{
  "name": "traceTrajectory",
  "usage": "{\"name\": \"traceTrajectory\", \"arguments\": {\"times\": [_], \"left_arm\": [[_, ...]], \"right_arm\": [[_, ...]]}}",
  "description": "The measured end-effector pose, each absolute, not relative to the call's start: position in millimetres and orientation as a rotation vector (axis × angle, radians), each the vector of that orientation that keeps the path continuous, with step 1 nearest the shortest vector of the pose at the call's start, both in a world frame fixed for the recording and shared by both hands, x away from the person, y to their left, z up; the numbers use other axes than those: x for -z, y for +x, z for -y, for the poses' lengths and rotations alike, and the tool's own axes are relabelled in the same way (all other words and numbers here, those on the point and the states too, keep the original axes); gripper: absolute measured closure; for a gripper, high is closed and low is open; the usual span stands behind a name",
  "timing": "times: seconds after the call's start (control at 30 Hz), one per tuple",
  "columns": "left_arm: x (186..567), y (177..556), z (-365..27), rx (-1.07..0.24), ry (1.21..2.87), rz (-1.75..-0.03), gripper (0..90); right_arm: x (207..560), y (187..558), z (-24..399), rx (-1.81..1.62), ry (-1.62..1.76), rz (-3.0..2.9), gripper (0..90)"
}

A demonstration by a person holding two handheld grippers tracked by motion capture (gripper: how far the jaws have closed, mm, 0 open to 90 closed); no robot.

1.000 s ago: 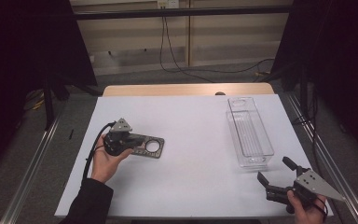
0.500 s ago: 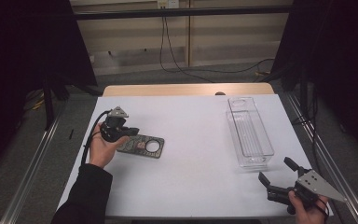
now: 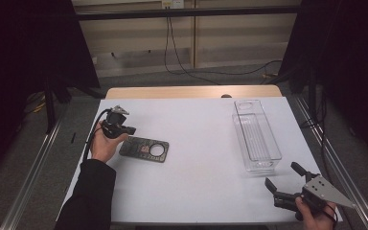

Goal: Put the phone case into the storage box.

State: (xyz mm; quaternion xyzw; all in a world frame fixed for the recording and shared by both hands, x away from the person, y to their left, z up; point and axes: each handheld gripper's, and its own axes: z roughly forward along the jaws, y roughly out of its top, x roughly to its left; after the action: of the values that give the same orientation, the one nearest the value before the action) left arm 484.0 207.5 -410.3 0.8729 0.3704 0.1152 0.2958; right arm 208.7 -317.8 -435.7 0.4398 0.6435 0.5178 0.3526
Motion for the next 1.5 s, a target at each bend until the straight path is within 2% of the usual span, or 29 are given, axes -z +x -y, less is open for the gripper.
{"name": "traceTrajectory", "arguments": {"times": [0.3,0.47,0.8,1.07,1.17,1.2,1.5], "left_arm": [[425,492,-211,-0.3,2.356,-1.016,90.0],[431,495,-213,-0.341,2.378,-1.036,90.0],[436,496,-211,-0.345,2.356,-1.041,90.0],[435,493,-215,-0.295,2.367,-1.029,90.0],[435,490,-217,-0.327,2.367,-1.02,90.0],[435,489,-218,-0.294,2.367,-1.015,90.0],[441,474,-221,-0.289,2.363,-1.012,90.0]], "right_arm": [[436,208,319,-1.347,1.145,-1.663,0.0],[436,208,319,-1.35,1.149,-1.662,0.0],[436,207,319,-1.351,1.15,-1.657,0.0],[436,206,320,-1.348,1.147,-1.657,0.0],[436,206,320,-1.345,1.144,-1.66,0.0],[436,206,319,-1.345,1.147,-1.66,0.0],[436,206,319,-1.345,1.147,-1.662,0.0]]}}
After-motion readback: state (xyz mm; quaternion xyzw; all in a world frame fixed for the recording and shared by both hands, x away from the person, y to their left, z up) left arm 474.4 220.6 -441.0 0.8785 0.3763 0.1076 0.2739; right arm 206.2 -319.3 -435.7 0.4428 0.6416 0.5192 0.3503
